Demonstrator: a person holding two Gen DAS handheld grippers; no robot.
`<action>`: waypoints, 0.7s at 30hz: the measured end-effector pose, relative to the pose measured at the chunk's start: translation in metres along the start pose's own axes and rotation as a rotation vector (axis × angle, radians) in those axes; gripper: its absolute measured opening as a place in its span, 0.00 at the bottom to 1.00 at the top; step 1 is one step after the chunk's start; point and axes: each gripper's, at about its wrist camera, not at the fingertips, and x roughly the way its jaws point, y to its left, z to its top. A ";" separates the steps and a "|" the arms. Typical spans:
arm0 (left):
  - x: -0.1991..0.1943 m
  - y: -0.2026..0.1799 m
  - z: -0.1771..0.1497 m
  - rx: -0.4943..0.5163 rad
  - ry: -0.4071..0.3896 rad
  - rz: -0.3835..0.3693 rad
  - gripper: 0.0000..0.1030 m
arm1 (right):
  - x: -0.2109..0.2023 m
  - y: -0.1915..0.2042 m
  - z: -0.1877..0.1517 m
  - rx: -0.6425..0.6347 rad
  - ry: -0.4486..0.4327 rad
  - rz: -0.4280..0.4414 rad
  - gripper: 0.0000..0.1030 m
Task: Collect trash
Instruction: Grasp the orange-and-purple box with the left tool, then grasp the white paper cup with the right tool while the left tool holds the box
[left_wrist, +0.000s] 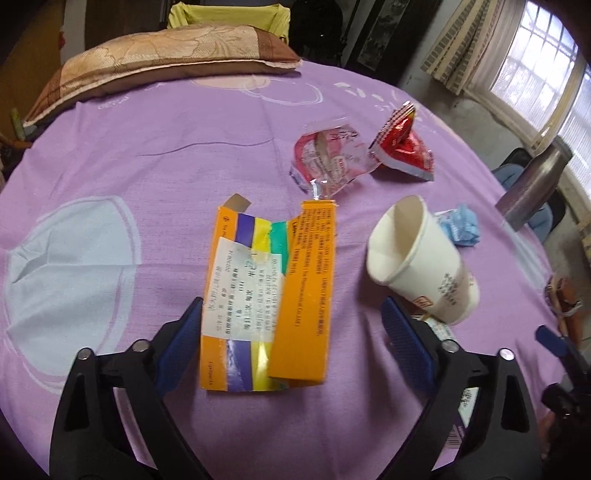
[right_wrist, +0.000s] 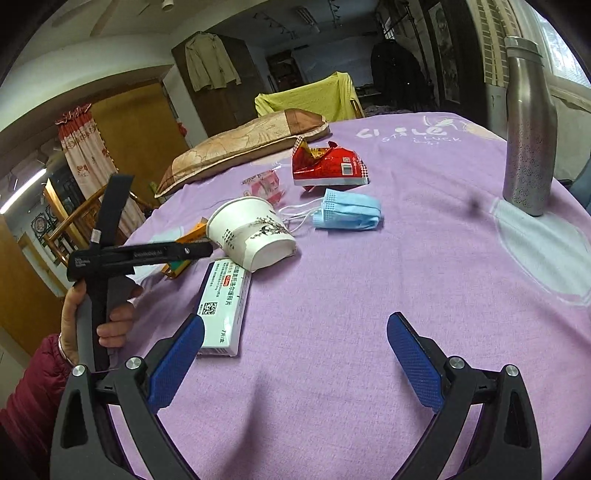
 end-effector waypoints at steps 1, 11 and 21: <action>-0.001 -0.001 0.000 -0.002 -0.002 -0.017 0.77 | 0.002 0.001 0.000 -0.005 0.007 -0.001 0.95; -0.013 0.004 0.004 -0.038 -0.046 -0.045 0.53 | 0.005 0.000 -0.001 -0.011 0.017 0.001 0.95; -0.009 0.010 0.003 -0.065 -0.014 -0.069 0.56 | 0.005 0.000 -0.001 -0.018 0.020 -0.001 0.95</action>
